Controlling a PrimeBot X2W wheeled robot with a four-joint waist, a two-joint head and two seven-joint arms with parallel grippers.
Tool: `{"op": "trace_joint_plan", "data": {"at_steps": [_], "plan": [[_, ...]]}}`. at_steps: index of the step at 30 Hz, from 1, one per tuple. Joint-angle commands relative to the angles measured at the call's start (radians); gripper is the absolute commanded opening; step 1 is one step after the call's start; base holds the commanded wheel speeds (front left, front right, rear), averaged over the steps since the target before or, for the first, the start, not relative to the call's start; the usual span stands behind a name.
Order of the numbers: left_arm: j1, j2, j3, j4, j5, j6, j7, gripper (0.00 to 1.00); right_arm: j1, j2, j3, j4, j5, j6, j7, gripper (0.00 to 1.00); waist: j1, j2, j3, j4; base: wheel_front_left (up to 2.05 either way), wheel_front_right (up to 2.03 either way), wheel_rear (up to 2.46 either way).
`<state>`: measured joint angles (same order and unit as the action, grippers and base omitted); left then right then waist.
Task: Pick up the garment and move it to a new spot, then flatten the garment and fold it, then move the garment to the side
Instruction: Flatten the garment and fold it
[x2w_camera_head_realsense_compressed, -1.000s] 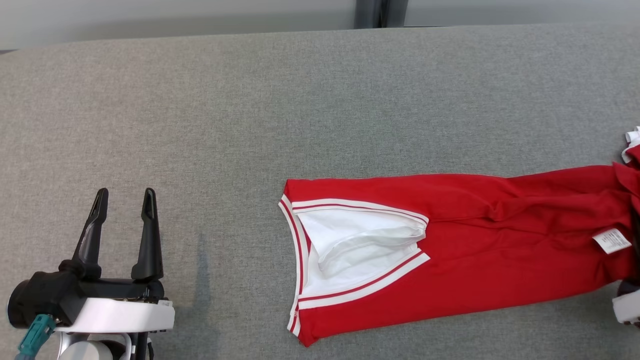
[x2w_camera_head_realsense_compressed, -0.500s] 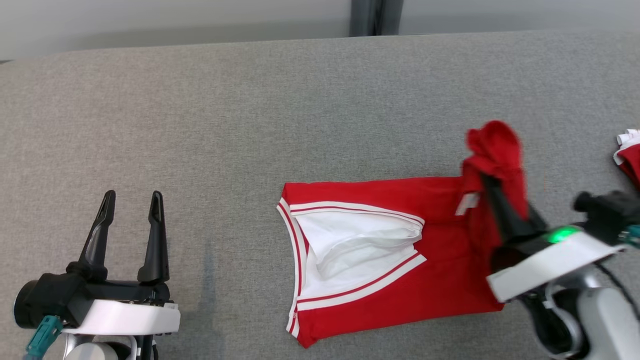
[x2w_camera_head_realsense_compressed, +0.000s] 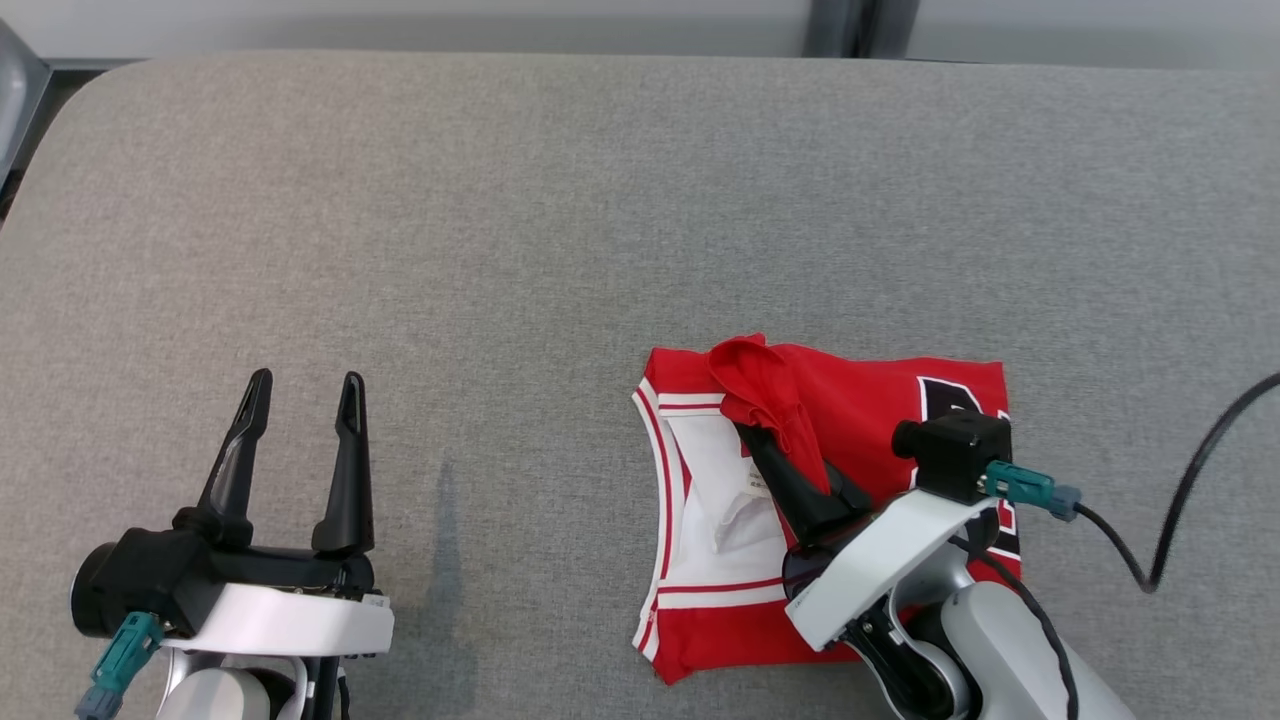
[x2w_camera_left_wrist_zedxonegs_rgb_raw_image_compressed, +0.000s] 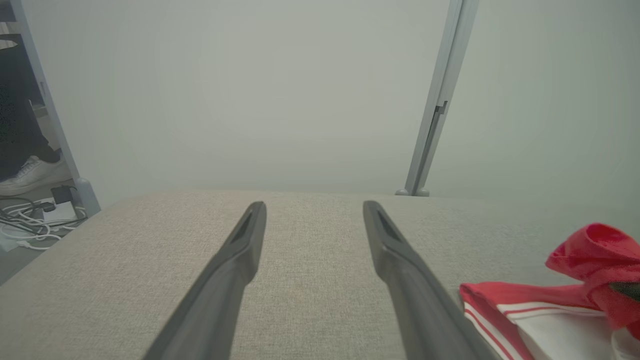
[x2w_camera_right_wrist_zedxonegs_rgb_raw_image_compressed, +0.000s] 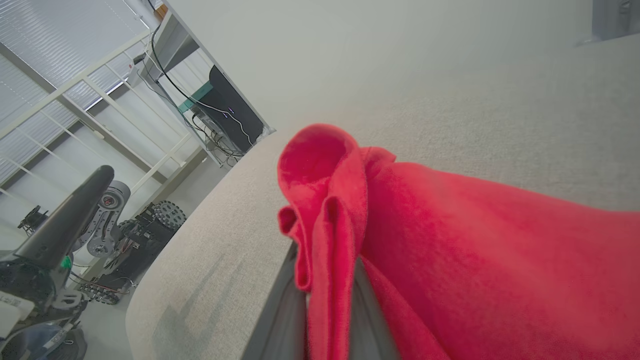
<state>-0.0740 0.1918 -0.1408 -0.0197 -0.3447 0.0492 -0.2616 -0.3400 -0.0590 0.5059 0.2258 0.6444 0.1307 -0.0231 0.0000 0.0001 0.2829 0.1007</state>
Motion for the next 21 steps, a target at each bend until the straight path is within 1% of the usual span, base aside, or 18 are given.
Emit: {"op": "trace_joint_plan", "data": {"at_steps": [1, 4, 5, 6, 7, 9, 13, 16, 18, 21], "plan": [[-0.026, -0.003, 0.003, 0.002, 0.004, -0.007, -0.004, 1.0, -0.016, 0.0, 0.007, 0.023, 0.008, 0.0, -0.015, 0.0, 0.0, -0.0001, 0.012, 0.013, 0.0, 0.0, 0.0], [-0.025, -0.009, 0.008, 0.004, 0.007, -0.008, -0.004, 1.0, -0.043, 0.002, 0.035, 0.087, 0.017, 0.0, -0.03, 0.0, 0.0, -0.0001, 0.023, 0.018, 0.0, 0.0, 0.0], [-0.025, -0.012, 0.01, 0.005, 0.009, -0.01, -0.004, 1.0, -0.05, 0.003, 0.045, 0.106, 0.012, 0.0, -0.032, 0.25, 0.0, -0.0001, 0.025, 0.018, 0.0, 0.0, 0.0], [-0.026, -0.014, 0.011, 0.005, 0.01, -0.012, -0.004, 1.0, -0.056, 0.004, 0.057, 0.122, 0.011, 0.0, -0.033, 0.46, 0.0, -0.0001, 0.027, 0.018, 0.0, 0.0, 0.0], [-0.027, -0.017, 0.012, 0.006, 0.011, -0.013, -0.004, 1.0, -0.065, 0.005, 0.071, 0.129, 0.017, 0.0, -0.04, 1.0, 0.0, -0.0001, 0.028, 0.017, 0.0, 0.0, 0.0], [-0.031, -0.021, 0.014, 0.008, 0.013, -0.016, -0.004, 1.0, -0.077, 0.004, 0.093, 0.132, 0.013, 0.0, -0.058, 1.0, 0.0, -0.0001, 0.03, 0.014, 0.0, 0.0, 0.0], [-0.035, -0.025, 0.02, 0.012, 0.021, -0.022, -0.005, 1.0, -0.097, -0.032, 0.136, 0.125, -0.048, 0.0, -0.096, 1.0, 0.0, -0.0001, 0.024, 0.002, 0.0, 0.0, 0.0], [-0.028, -0.025, 0.025, 0.015, 0.022, -0.024, -0.005, 1.0, -0.097, -0.056, 0.146, 0.089, -0.082, 0.0, -0.118, 1.0, 0.0, -0.0001, 0.016, -0.011, 0.0, 0.0, 0.0], [-0.026, -0.023, 0.03, 0.015, 0.023, -0.024, -0.005, 1.0, -0.089, -0.08, 0.133, 0.059, -0.105, 0.0, -0.137, 1.0, 0.0, -0.0001, 0.011, -0.019, 0.0, 0.0, 0.0], [-0.021, -0.017, 0.04, 0.011, 0.023, -0.02, -0.005, 1.0, -0.063, -0.109, 0.085, 0.004, -0.135, 0.0, -0.161, 1.0, 0.0, -0.0001, 0.004, -0.031, 0.0, 0.0, 0.0]]}}
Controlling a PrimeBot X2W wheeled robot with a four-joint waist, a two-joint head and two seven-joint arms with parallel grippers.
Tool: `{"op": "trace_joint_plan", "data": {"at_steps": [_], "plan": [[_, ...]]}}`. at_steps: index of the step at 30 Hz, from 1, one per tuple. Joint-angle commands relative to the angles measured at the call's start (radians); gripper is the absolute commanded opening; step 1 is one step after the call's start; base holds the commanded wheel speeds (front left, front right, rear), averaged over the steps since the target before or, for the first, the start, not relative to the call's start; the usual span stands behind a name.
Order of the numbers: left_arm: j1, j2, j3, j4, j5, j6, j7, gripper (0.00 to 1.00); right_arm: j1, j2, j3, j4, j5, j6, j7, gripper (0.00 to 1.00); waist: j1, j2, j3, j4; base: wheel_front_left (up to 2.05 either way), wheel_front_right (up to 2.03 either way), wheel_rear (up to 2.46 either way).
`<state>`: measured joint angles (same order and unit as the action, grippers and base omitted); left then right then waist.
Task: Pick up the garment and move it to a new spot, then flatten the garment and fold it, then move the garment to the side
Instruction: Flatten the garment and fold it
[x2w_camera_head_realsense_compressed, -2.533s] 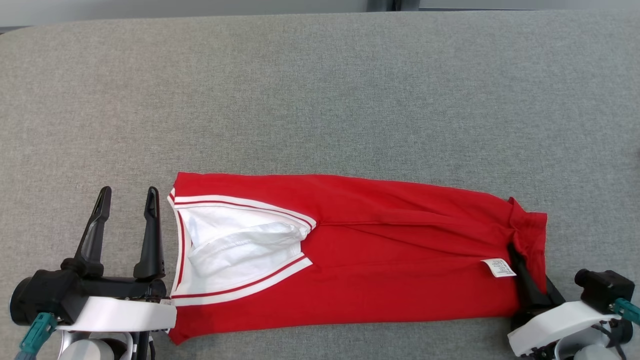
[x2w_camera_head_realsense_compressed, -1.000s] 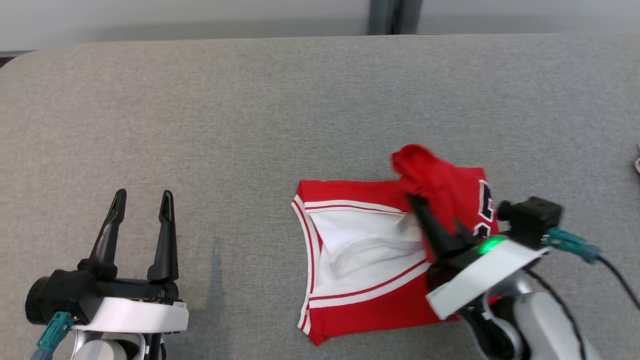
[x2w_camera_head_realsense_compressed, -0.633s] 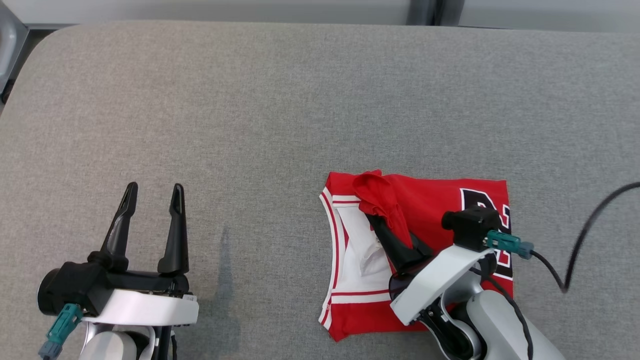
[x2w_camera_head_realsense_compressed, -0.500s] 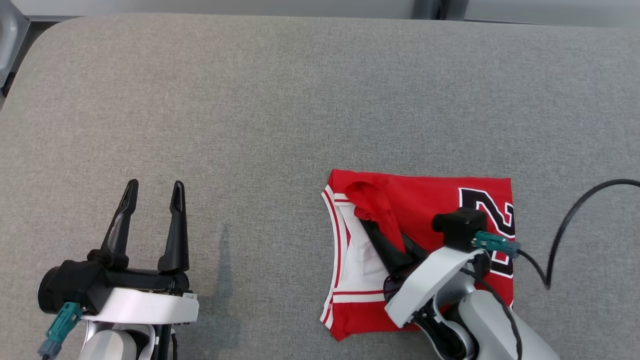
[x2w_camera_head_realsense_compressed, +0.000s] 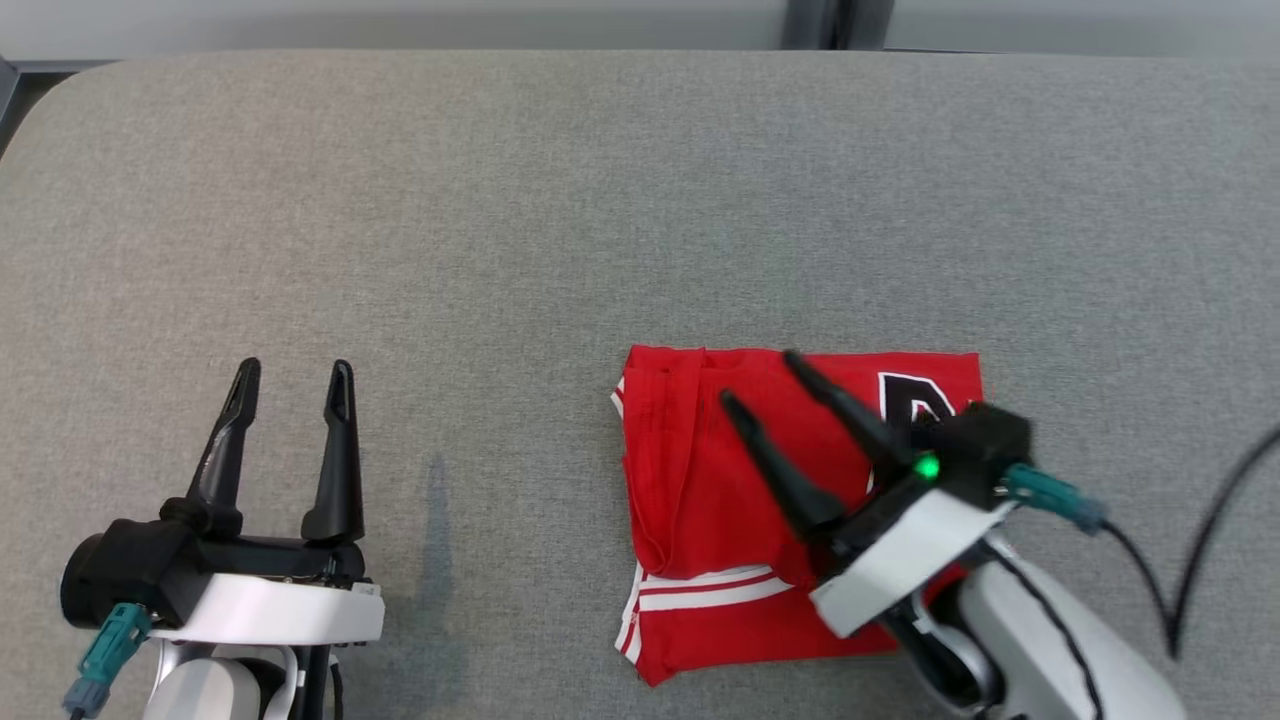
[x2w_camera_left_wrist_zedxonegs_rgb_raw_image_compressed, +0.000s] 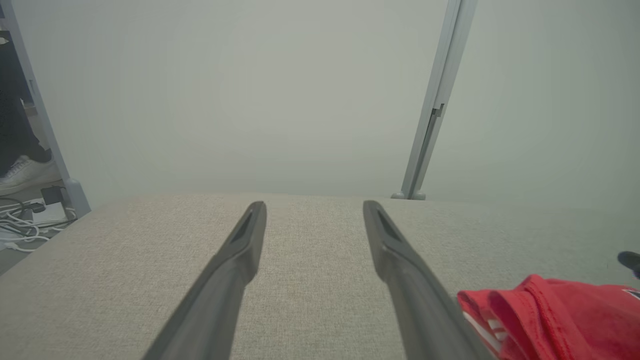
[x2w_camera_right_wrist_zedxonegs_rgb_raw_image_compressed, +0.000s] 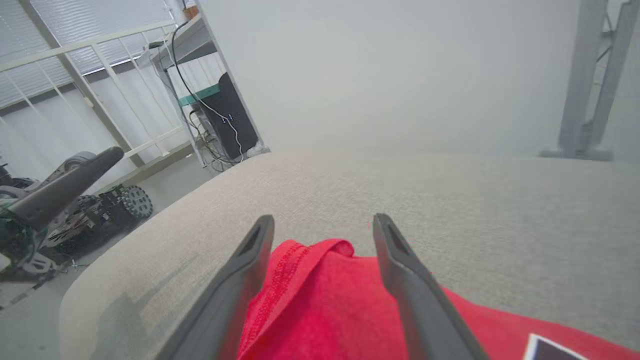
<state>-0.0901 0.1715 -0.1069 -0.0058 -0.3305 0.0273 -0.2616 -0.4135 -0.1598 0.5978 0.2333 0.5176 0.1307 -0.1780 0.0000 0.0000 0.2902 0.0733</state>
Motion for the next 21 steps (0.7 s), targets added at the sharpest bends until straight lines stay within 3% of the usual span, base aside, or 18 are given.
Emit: {"op": "trace_joint_plan", "data": {"at_steps": [1, 5, 16, 21], "plan": [[-0.003, 0.006, 0.009, -0.003, 0.009, 0.003, -0.005, 1.0, 0.021, -0.016, -0.032, -0.023, -0.017, 0.0, -0.013, 1.0, 0.0, 0.0, -0.006, -0.007, 0.0, 0.0, 0.0], [0.005, 0.013, 0.016, -0.006, 0.008, 0.008, -0.005, 1.0, 0.059, -0.035, -0.129, -0.079, -0.055, 0.0, -0.028, 1.0, 0.0, 0.0, -0.013, -0.017, 0.0, 0.0, 0.0], [0.047, 0.025, 0.028, -0.01, -0.004, 0.023, 0.004, 1.0, 0.241, -0.034, -0.532, -0.232, -0.259, 0.0, -0.057, 1.0, 0.0, 0.0, -0.057, -0.041, 0.0, 0.0, 0.0], [0.069, 0.026, 0.028, -0.013, -0.013, 0.029, 0.011, 1.0, 0.313, -0.024, -0.641, -0.253, -0.303, 0.0, -0.063, 1.0, 0.0, 0.0, -0.088, -0.052, 0.0, 0.0, 0.0]]}}
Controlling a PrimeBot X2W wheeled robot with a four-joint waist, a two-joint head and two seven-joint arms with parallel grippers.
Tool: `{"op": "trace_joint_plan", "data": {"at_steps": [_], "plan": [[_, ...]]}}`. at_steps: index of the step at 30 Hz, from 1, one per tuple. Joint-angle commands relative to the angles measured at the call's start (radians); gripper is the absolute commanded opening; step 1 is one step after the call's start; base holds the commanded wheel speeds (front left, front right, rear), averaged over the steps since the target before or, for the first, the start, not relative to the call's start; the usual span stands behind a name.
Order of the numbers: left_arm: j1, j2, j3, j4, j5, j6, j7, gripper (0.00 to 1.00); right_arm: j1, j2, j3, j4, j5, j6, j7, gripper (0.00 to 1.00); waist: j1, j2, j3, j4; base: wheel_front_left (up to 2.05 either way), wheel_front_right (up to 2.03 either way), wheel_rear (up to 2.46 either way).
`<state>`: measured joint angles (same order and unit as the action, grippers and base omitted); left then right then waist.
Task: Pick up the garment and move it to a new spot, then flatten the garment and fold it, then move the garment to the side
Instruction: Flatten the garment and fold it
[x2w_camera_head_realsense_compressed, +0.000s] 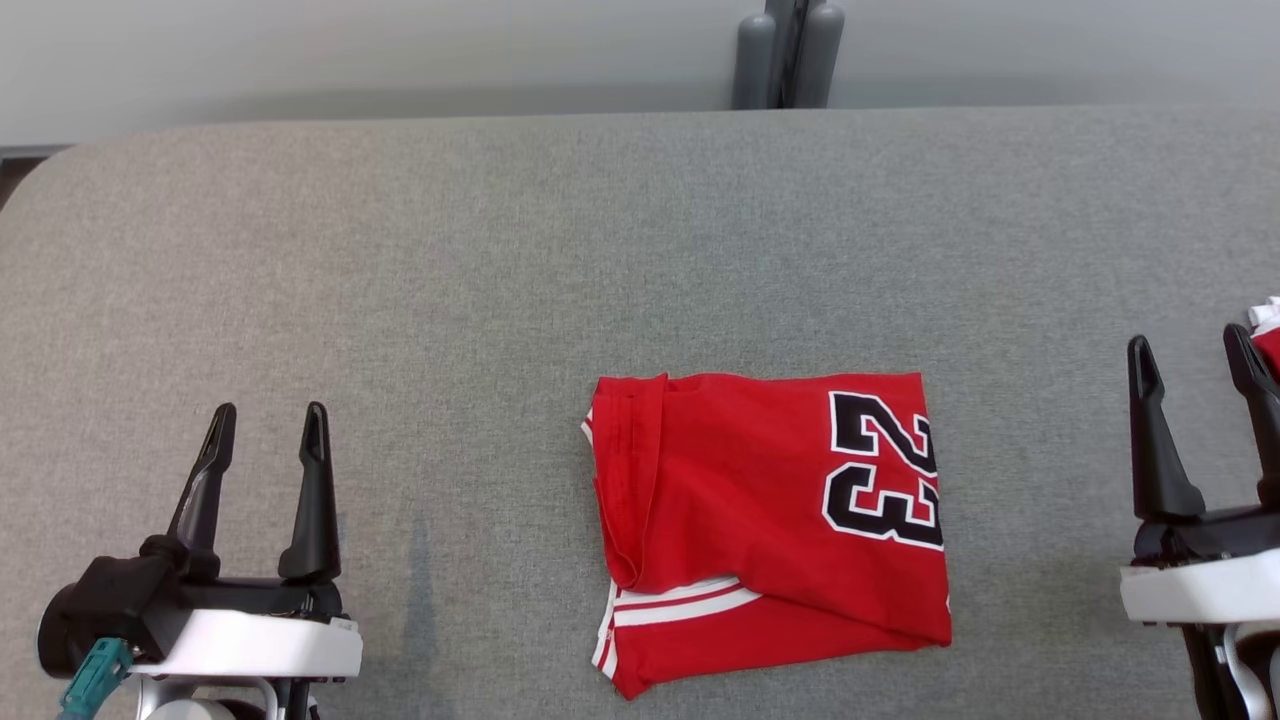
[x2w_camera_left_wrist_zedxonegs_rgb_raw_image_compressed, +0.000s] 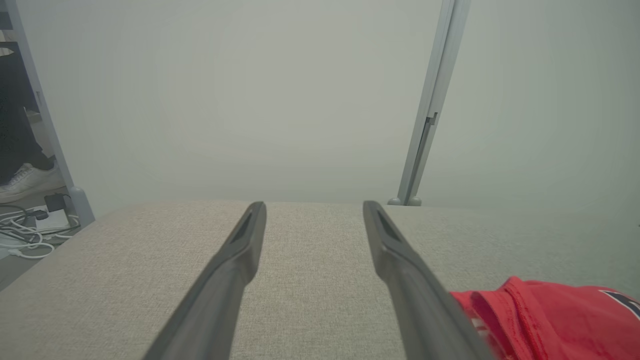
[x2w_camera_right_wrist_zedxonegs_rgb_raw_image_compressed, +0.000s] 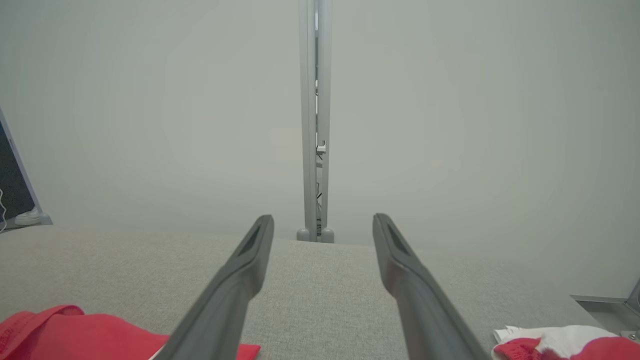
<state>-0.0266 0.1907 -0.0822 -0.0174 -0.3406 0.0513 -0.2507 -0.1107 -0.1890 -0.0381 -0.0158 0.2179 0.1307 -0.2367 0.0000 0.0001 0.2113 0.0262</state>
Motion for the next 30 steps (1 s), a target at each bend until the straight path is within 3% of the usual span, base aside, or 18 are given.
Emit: {"op": "trace_joint_plan", "data": {"at_steps": [1, 20, 30], "plan": [[0.012, 0.008, 0.004, -0.002, -0.004, 0.005, 0.002, 1.0, 0.021, 0.005, -0.016, -0.007, -0.012, 0.0, -0.005, 1.0, 0.0, -0.0001, -0.017, -0.007, 0.0, 0.0, 0.0], [0.123, 0.041, -0.028, -0.02, -0.014, -0.008, 0.062, 1.0, 0.177, 0.018, -0.044, -0.029, -0.009, 0.0, 0.051, 1.0, 0.0, -0.0001, -0.167, -0.03, 0.0, 0.0, 0.0], [0.186, 0.055, -0.028, -0.033, -0.02, 0.01, 0.083, 1.0, 0.248, 0.023, -0.054, -0.066, 0.002, 0.0, 0.085, 1.0, 0.0, -0.0001, -0.215, -0.032, 0.0, 0.0, 0.0]]}}
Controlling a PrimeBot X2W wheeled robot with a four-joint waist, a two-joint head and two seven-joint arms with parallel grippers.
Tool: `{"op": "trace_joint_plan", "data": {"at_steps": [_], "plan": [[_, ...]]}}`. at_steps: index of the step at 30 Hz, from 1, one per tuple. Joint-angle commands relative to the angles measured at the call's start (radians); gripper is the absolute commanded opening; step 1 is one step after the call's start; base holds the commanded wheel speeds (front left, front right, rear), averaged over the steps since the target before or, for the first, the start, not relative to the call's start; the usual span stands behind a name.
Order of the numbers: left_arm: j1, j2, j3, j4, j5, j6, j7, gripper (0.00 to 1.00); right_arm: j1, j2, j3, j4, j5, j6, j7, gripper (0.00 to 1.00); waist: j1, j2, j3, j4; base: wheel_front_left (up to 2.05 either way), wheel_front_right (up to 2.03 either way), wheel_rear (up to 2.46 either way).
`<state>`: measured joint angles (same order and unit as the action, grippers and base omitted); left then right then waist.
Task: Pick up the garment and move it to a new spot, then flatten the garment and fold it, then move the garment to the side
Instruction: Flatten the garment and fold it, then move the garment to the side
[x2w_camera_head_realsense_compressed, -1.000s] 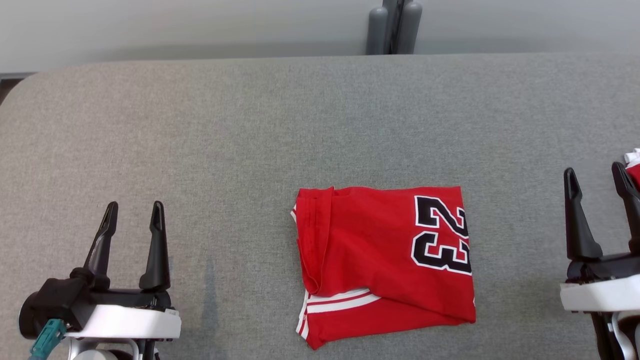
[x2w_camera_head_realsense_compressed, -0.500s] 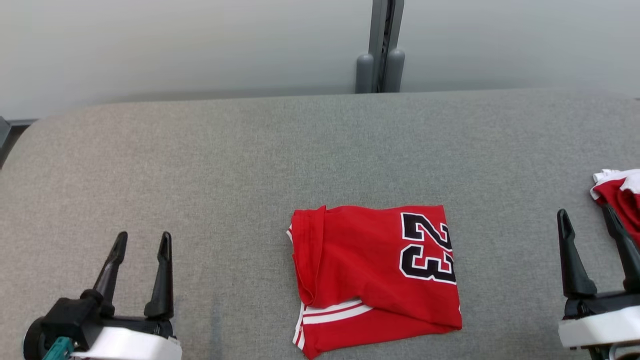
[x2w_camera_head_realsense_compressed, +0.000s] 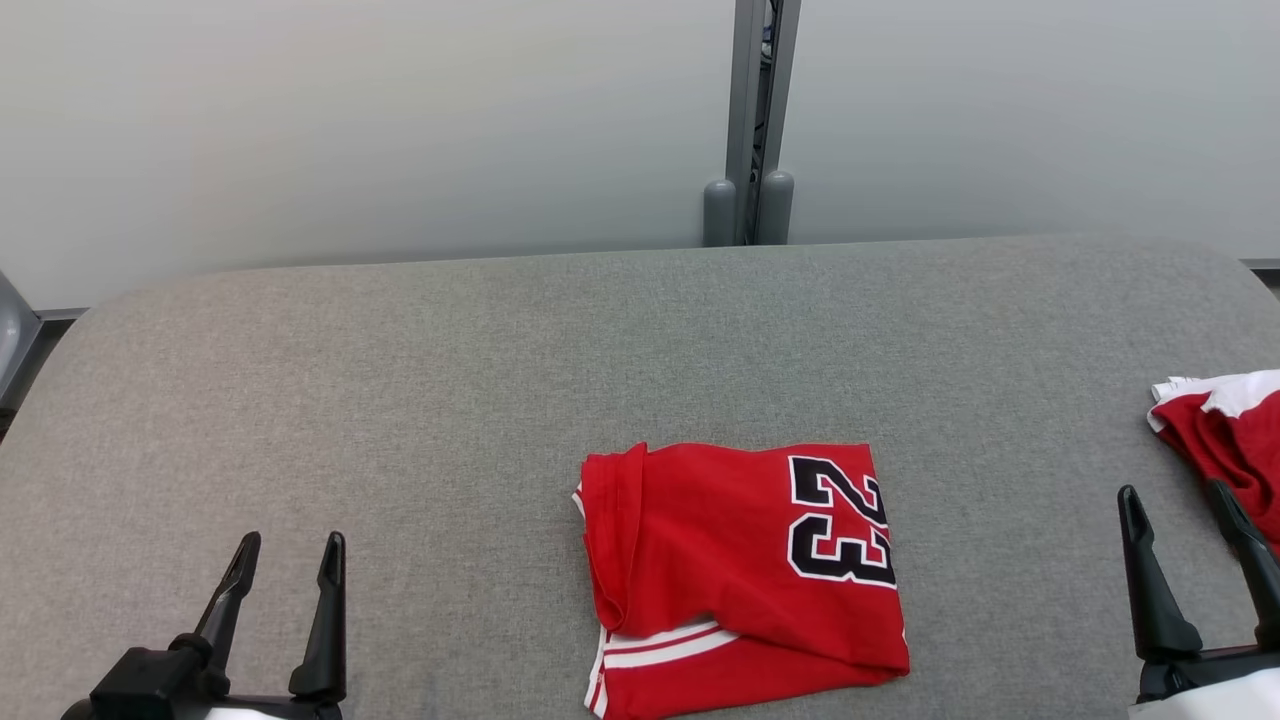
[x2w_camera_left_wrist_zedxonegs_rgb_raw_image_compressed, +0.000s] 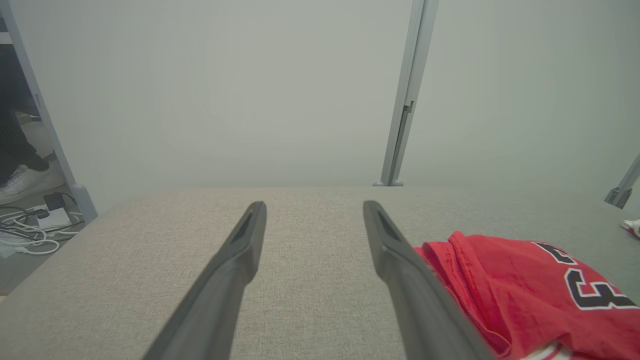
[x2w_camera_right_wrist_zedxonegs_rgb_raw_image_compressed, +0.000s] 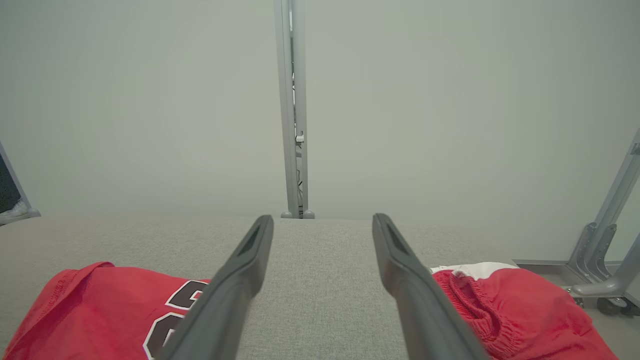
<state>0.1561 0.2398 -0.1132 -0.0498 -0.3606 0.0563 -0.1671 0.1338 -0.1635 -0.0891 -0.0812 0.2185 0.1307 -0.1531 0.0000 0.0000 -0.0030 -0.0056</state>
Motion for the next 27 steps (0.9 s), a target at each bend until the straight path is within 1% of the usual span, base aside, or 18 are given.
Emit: {"op": "trace_joint_plan", "data": {"at_steps": [1, 11, 27], "plan": [[0.006, 0.006, 0.005, -0.002, -0.003, 0.007, 0.001, 1.0, 0.009, -0.001, -0.001, -0.006, 0.001, 0.0, 0.006, 1.0, 0.0, 0.0, -0.003, 0.001, 0.0, 0.0, 0.0], [0.023, 0.019, 0.009, -0.026, -0.011, 0.017, 0.013, 1.0, 0.034, 0.005, 0.008, -0.029, 0.011, 0.0, 0.03, 1.0, 0.0, 0.0, -0.008, 0.002, 0.0, 0.0, 0.0], [0.023, 0.02, 0.0, -0.042, -0.018, 0.034, 0.021, 1.0, 0.034, 0.013, 0.005, -0.03, 0.022, 0.0, 0.028, 1.0, 0.0, 0.0, -0.001, -0.001, 0.0, 0.0, 0.0]]}}
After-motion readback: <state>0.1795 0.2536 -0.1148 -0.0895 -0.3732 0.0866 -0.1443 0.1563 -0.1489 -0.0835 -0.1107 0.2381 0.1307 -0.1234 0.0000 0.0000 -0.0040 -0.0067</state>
